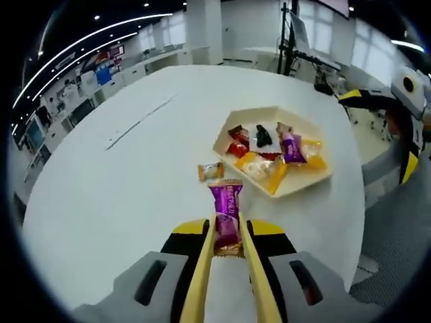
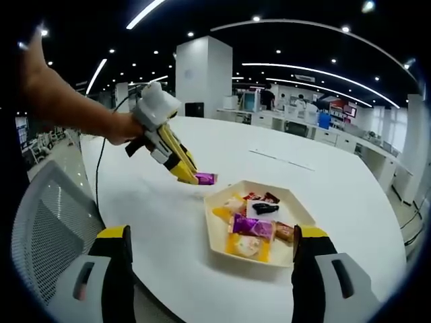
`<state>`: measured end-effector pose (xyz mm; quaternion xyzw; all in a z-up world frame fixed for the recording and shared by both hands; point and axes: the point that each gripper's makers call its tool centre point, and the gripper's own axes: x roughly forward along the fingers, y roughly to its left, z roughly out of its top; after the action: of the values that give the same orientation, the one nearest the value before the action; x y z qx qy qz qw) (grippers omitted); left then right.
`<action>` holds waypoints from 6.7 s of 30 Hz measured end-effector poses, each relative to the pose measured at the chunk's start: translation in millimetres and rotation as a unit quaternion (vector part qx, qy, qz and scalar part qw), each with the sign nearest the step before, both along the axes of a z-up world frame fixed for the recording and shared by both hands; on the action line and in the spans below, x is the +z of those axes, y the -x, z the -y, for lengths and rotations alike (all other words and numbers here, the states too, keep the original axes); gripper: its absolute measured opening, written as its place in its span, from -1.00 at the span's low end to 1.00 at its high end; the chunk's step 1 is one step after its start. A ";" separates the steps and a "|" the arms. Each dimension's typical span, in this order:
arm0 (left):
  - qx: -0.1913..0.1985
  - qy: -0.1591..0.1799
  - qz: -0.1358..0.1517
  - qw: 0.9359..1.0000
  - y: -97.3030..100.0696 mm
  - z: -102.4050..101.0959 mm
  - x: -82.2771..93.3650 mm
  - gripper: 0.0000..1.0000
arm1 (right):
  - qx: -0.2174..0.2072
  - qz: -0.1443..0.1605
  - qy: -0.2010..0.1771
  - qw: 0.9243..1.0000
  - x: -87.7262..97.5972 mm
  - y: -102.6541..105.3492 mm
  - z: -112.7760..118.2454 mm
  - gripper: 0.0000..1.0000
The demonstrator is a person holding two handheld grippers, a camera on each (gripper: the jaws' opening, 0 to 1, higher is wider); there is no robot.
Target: Place the target food into the container with the food tongs after gripping and lifting it, then release it inside without dropping or visibly crushing the food.
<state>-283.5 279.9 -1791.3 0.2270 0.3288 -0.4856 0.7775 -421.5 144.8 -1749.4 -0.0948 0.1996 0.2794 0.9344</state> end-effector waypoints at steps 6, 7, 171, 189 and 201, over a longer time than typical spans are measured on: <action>-0.029 0.004 -0.005 1.000 -1.7 1.2 15.2 -0.63 | 0.001 0.001 0.001 1.000 0.3 0.2 -0.6 0.96; -0.030 0.004 -0.007 1.000 -1.5 1.2 17.2 -0.63 | 0.001 0.001 0.001 1.000 0.1 0.2 -0.4 0.97; -0.225 -0.080 -0.021 0.971 -7.2 13.9 -37.0 -0.50 | -0.005 -0.009 0.007 1.000 -4.6 -0.6 1.9 0.98; -0.145 -0.069 -0.038 0.986 -9.8 13.2 -47.2 -0.55 | -0.005 -0.003 0.004 1.000 -2.0 -0.7 2.1 0.97; -0.067 -0.039 -0.049 0.996 -14.6 18.4 -46.4 -0.66 | -0.006 -0.003 0.007 1.000 -2.9 -1.0 2.8 0.97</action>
<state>-268.9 261.5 -1837.6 0.2548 0.3690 -0.5341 0.7167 -420.4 142.0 -1752.4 -0.0997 0.2047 0.2724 0.9349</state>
